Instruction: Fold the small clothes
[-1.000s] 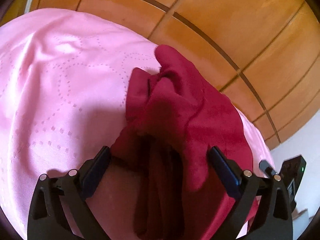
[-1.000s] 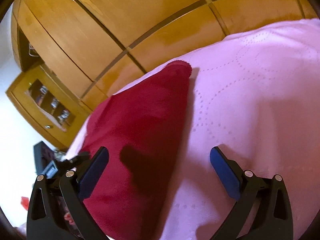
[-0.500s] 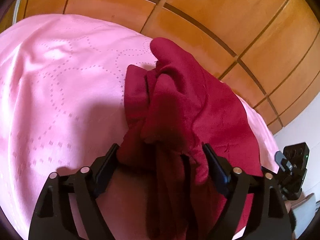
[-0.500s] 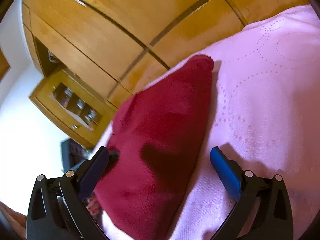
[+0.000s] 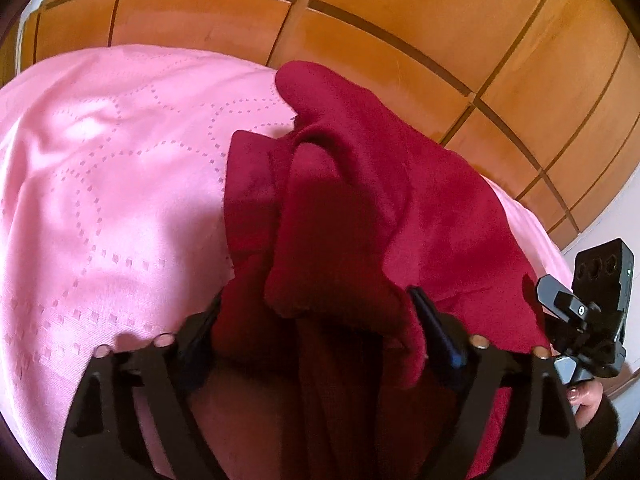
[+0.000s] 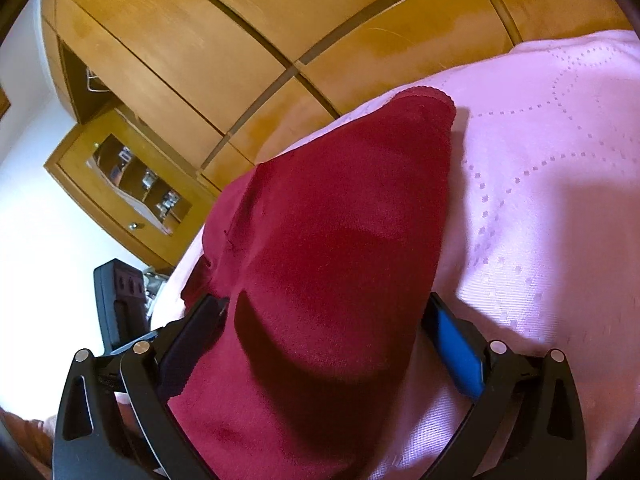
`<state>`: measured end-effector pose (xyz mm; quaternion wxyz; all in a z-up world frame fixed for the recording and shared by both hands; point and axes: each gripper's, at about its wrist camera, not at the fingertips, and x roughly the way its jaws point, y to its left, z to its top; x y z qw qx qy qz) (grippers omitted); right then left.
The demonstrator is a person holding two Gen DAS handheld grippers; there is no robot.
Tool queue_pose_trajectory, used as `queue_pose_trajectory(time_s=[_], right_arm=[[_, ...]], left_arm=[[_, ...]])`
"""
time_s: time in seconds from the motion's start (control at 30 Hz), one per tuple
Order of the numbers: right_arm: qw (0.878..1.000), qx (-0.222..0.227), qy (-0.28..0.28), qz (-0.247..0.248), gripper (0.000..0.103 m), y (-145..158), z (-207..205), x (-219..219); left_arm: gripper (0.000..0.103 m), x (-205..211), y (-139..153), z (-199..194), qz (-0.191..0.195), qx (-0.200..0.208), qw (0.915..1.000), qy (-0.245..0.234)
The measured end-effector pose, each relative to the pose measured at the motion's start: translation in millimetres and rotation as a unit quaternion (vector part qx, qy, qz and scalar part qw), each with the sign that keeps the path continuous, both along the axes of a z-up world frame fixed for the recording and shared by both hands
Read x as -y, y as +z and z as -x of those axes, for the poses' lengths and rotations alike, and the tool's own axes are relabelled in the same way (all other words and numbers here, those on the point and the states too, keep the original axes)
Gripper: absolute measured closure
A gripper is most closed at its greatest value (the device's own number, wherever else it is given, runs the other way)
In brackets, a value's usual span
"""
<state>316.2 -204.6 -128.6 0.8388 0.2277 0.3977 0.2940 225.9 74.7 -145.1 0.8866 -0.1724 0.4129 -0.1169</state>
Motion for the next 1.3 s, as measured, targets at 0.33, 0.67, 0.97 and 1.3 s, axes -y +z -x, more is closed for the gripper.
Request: queue_pose_trajectory(time_s=[0.33,0.67,0.97,1.3], right_arm=[[0.998,0.019,0.003,-0.053,0.005,1.0,5.1,12.7],[0.998,0.025,-0.006,-0.061,0.022,1.7,8.8,18.4],[0.998,0.006,0.014,-0.061,0.022,1.9,6.3,16.3],[0.992,-0.045,0.074,-0.093,0.013,-2.1,-2.6,18.6]], left_arm=[[0.057,15.9,16.1,21.0,-0.007,0.036,0.9993,-0.008],[0.061,20.0,33.7,45.7,-0.004,0.063,0.9978,-0.02],[0.059,14.3,26.9,55.4,0.008,0.057,0.9983,-0.007],[0.027,-13.5,1.5,47.7,0.081,-0.003,0.9966,0.014]])
